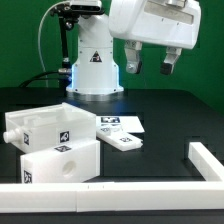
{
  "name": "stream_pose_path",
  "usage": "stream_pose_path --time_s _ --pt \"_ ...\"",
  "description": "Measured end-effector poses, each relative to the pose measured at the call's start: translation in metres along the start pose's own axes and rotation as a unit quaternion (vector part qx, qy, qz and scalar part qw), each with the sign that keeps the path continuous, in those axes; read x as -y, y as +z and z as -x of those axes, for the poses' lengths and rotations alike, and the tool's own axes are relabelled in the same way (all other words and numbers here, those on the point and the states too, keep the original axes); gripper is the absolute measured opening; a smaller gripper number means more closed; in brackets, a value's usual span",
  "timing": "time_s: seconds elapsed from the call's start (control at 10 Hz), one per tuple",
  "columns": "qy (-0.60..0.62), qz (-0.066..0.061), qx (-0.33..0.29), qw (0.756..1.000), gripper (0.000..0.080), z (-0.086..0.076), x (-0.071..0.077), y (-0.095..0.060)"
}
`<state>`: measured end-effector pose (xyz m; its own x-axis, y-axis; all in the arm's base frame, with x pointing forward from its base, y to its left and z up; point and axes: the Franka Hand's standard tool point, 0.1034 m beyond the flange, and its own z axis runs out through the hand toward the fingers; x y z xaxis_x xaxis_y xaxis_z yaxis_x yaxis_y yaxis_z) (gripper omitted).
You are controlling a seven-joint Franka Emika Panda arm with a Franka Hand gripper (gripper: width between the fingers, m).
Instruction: Assemble cabinet
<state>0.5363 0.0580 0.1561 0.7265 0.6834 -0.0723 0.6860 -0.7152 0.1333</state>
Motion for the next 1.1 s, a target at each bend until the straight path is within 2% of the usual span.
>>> stream_pose_path --time_s 0.5,0.6,0.7,0.8,0.9,1.1 --pt "-0.009 -0.004 0.001 1.000 0.0796 0.001 0.000 0.000" --pt "-0.025 -0.014 0.000 1.000 0.0796 0.005 -0.002 -0.003" --pt "-0.047 -0.012 -0.012 0.999 0.0796 0.013 0.003 0.005" --pt "-0.074 -0.016 -0.012 0.997 0.0796 0.031 0.005 0.014" --pt "-0.069 -0.019 -0.009 0.997 0.0796 0.043 -0.005 0.016" --pt "-0.066 -0.019 -0.009 0.998 0.0796 0.040 -0.003 0.016"
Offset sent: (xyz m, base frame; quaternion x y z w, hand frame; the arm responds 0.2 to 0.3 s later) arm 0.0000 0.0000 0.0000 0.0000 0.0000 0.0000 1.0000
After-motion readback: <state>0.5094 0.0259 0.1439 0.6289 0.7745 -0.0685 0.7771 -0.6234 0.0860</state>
